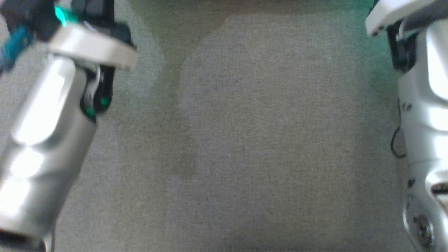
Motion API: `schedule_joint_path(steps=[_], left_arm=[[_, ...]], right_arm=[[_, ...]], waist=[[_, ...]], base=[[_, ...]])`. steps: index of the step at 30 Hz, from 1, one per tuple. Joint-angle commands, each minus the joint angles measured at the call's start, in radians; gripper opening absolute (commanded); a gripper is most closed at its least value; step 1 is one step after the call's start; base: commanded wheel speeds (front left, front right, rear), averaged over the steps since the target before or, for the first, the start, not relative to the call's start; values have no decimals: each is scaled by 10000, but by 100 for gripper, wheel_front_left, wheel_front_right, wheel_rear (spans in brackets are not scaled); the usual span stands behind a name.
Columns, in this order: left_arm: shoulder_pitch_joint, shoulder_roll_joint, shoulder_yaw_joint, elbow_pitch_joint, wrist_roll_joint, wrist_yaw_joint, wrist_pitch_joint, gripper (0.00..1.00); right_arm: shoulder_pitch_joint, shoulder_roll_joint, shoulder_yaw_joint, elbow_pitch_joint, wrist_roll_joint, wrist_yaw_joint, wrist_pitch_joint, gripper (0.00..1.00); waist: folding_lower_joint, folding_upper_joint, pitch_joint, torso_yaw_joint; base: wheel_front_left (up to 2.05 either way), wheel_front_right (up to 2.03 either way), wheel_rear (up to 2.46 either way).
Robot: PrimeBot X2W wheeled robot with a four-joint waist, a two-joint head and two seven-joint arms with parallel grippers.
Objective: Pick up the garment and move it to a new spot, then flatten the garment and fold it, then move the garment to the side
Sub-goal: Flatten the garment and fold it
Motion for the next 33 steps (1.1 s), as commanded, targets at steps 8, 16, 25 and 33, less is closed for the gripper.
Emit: schedule_joint_path(steps=[8, 16, 25, 33], left_arm=[[3398, 1110, 488, -2723, -352, 998, -261, 0], [6687, 1463, 329, -4775, -495, 2337, -282, 0], [9507, 1953, -104, -6541, -730, 3412, 157, 0], [10933, 2943, -477, -8492, -557, 4224, 1127, 0]], right_arm=[[2865, 435, -7, -2204, 724, 67, -175, 0], [6579, 588, -400, -4973, 1134, 67, 785, 0], [10263, 701, -611, -8019, 1295, 67, 2354, 0], [12549, 708, -789, -10190, 1545, 67, 3905, 0]], waist=[[1, 1, -1398, -158], [1, 1, -3171, -93], [1, 1, -4695, -147], [1, 1, -5094, -74]], base=[[0, 0, 0], [0, 0, 0], [0, 0, 0], [0, 0, 0]])
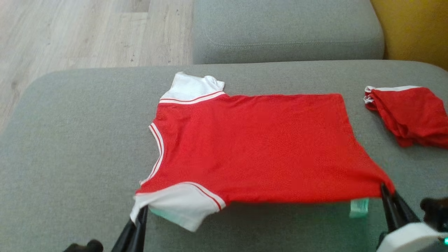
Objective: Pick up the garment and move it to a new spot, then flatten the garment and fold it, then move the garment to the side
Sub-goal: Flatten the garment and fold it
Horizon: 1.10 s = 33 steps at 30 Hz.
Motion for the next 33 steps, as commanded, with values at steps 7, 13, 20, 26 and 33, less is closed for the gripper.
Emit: schedule_joint_path(steps=[7, 13, 20, 26, 33], left_arm=[[-348, 316, 99, -193, -288, -249, 512, 0], [-1147, -87, -230, 1029, -541, -969, 834, 0], [-2520, -643, -411, 2073, -355, -1556, 937, 0], [-3979, -1295, -269, 3065, 12, -1810, 557, 0], [-5229, -2024, -67, 4464, 305, -1942, -137, 0]], right_arm=[[-51, -89, -35, 83, 376, 67, 750, 0], [-614, -88, 64, 1170, 494, 67, 1443, 0], [-1541, -88, -67, 1944, 768, 67, 1598, 0], [-2419, -88, -352, 2333, 1057, 67, 1427, 0], [-3587, -88, -453, 2942, 1198, 67, 959, 0]], waist=[[5, -1, 179, 119], [5, -1, 359, 114], [5, -1, 604, 14], [5, -1, 983, -42], [5, -1, 1576, -123]], base=[[0, 0, 0], [0, 0, 0], [0, 0, 0], [0, 0, 0], [0, 0, 0]])
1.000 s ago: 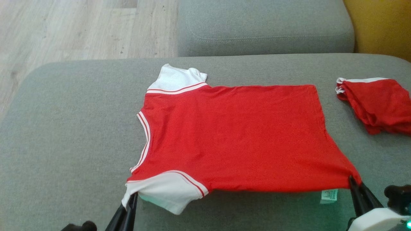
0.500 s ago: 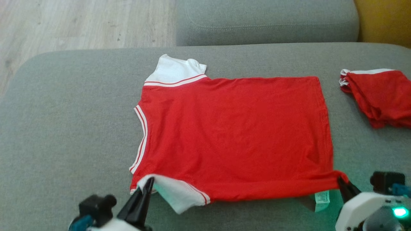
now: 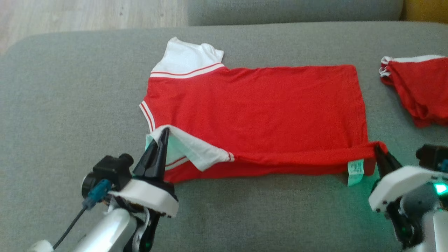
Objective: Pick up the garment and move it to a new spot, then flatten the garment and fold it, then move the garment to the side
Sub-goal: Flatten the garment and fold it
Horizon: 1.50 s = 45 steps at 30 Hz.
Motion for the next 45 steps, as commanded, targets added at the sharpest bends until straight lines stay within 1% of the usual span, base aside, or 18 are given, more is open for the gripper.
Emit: schedule_joint_path(steps=[1, 6, 11, 12, 13, 14, 15, 16, 23, 27, 31, 35, 39, 42, 45], left_arm=[[-548, 110, 531, -160, 110, -18, -160, 0], [-1165, -157, 611, 906, 358, -93, -689, 0], [-1646, -414, 553, 1726, 472, -320, -982, 0], [-1739, -476, 557, 1870, 498, -339, -1047, 0], [-1817, -541, 560, 2003, 514, -359, -1106, 0], [-1883, -607, 567, 2120, 533, -379, -1173, 29], [-1936, -667, 585, 2220, 551, -393, -1244, 85], [-1982, -723, 605, 2298, 580, -416, -1320, 100], [-1839, -1025, 937, 2487, 738, -592, -1649, 100], [-1276, -1017, 1246, 2245, 744, -633, -1686, 100], [-431, -865, 1529, 1992, 447, -589, -1679, 100], [421, -641, 1709, 1931, -179, -427, -1082, 100], [1060, -539, 1899, 1876, -979, -308, -236, 100], [1300, -575, 2035, 1981, -1399, -197, 128, 100], [1359, -643, 2082, 2072, -1601, -214, 250, 100]], right_arm=[[-511, -103, 201, -262, 40, 67, -127, 0], [-1278, -103, 333, 449, -105, 67, -521, 0], [-1627, -103, 359, 844, -321, 67, -864, 0], [-1680, -103, 359, 910, -336, 67, -944, 5], [-1734, -103, 359, 953, -356, 67, -1066, 35], [-1793, -103, 359, 973, -363, 67, -1246, 91], [-1843, -103, 375, 1002, -366, 67, -1413, 100], [-1890, -103, 411, 1023, -367, 67, -1592, 100], [-1934, -103, 470, 893, -427, 67, -2928, 100], [-1618, -103, 265, 609, -730, 67, -3089, 100], [-1136, -103, 32, 234, -889, 67, -3002, 100], [-606, -103, -140, -64, -896, 67, -2822, 100], [-219, -103, -87, -321, -854, 67, -2634, 100], [-103, -103, -23, -426, -815, 67, -2525, 100], [-117, -103, 39, -464, -797, 67, -2477, 100]], waist=[[-2, 0, 143, -40], [-2, 0, 469, -70], [-2, 0, 655, -43], [-2, 0, 683, -45], [-2, 0, 715, -45], [-2, 0, 740, -45], [-2, 0, 764, -44], [-2, 0, 785, -39], [-2, 0, 708, 11], [-2, 0, 541, 24], [-2, 0, 304, 34], [-2, 0, 81, 12], [-2, 0, 66, -84], [-2, 0, 172, -197], [-2, 0, 270, -289]], base=[[0, 0, 0], [0, 0, 0], [0, 0, 0], [0, 0, 0], [0, 0, 0], [0, 0, 0], [0, 0, 0], [0, 0, 0], [0, 0, 0], [0, 0, 0], [0, 0, 0], [0, 0, 0], [0, 0, 0], [0, 0, 0], [0, 0, 0]])
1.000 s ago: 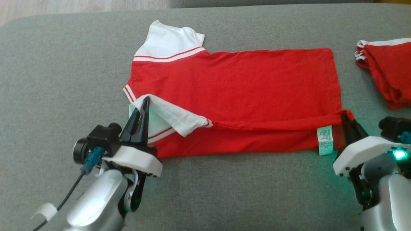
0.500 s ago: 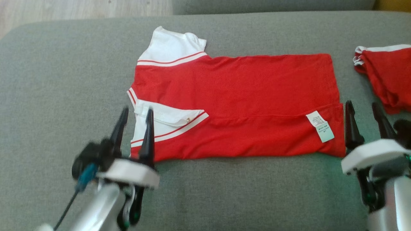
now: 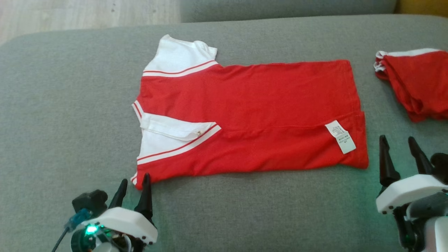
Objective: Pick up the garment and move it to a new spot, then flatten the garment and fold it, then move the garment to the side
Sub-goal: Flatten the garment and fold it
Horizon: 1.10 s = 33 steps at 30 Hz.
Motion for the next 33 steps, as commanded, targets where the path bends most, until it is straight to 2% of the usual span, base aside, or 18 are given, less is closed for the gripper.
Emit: schedule_joint_path(steps=[1, 8, 9, 10, 12, 13, 14, 23, 24, 25, 27, 28, 29, 33], left_arm=[[-226, 131, 485, -206, -90, -3, -22, 100], [-315, -46, 244, 53, -322, -160, 454, 100], [-332, -57, 215, 58, -331, -166, 502, 90], [-355, -73, 210, 44, -336, -164, 506, 58], [-417, -95, 235, -11, -307, -167, 403, 28], [-460, -92, 277, -46, -263, -150, 285, 7], [-501, -86, 326, -84, -216, -132, 152, 0], [-740, 138, 650, -818, 234, 18, -785, 0], [-737, 162, 653, -924, 261, 34, -809, 0], [-735, 188, 635, -1027, 293, 35, -818, 0], [-723, 217, 611, -1227, 332, 43, -836, 0], [-714, 231, 596, -1317, 351, 53, -835, 0], [-708, 246, 586, -1407, 374, 62, -849, 0], [-642, 388, 604, -1835, 485, 136, -920, 0]], right_arm=[[-221, -91, 291, -390, 71, 67, 19, 100], [-356, -91, 555, -107, 93, 67, 206, 100], [-371, -91, 604, -30, 117, 67, 223, 100], [-387, -91, 654, 60, 153, 67, 237, 100], [-425, -91, 759, 299, 192, 67, 257, 100], [-447, -91, 821, 443, 226, 67, 273, 100], [-479, -91, 865, 597, 313, 67, 273, 100], [-1029, -91, 949, 2275, 624, 67, 405, 100], [-1115, -91, 969, 2521, 717, 67, 447, 90], [-1199, -91, 968, 2781, 840, 67, 478, 59], [-1349, -91, 943, 3268, 931, 67, 516, 24], [-1413, -91, 930, 3452, 912, 67, 506, 3], [-1468, -91, 908, 3582, 1019, 67, 455, 0], [-1577, -91, 855, 3613, 1458, 67, 177, 0]], waist=[[1, 0, 101, -94], [1, 0, 328, -306], [1, 0, 347, -318], [1, 0, 367, -326], [1, 0, 396, -318], [1, 0, 405, -305], [1, 0, 412, -287], [1, 0, 400, 22], [1, 0, 388, 53], [1, 0, 368, 88], [1, 0, 318, 158], [1, 0, 290, 192], [1, 0, 251, 221], [1, 0, 62, 268]], base=[[0, 0, 0], [0, 0, 0], [0, 0, 0], [0, 0, 0], [0, 0, 0], [0, 0, 0], [0, 0, 0], [0, 0, 0], [0, 0, 0], [0, 0, 0], [0, 0, 0], [0, 0, 0], [0, 0, 0], [0, 0, 0]])
